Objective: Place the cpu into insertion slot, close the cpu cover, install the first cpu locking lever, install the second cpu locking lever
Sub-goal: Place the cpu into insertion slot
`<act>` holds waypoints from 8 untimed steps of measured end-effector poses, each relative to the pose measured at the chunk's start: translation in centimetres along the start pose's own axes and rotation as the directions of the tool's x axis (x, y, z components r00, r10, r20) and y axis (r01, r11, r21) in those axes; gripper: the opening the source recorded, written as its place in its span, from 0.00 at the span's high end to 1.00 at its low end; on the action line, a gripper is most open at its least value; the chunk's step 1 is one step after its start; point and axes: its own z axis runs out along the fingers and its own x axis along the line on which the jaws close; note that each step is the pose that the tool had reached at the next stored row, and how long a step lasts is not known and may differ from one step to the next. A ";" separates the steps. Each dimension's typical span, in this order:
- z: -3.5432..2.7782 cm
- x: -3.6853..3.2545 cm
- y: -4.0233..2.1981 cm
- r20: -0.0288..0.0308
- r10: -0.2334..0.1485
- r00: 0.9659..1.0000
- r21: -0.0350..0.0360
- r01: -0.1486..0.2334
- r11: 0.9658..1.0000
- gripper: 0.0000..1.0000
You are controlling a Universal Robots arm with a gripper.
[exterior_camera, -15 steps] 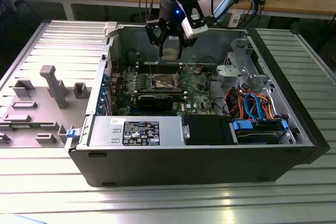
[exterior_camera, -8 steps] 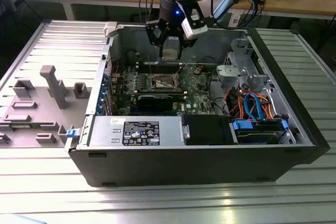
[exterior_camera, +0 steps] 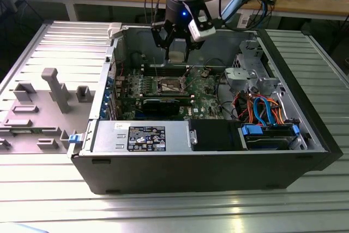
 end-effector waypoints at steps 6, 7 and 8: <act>0.18 0.00 -0.01 0.000 0.000 1.000 0.000 0.000 1.000 0.45; 0.20 0.00 -0.01 0.000 0.000 1.000 0.000 0.000 1.000 0.45; 0.21 0.00 -0.02 0.000 0.000 1.000 0.000 0.000 1.000 0.45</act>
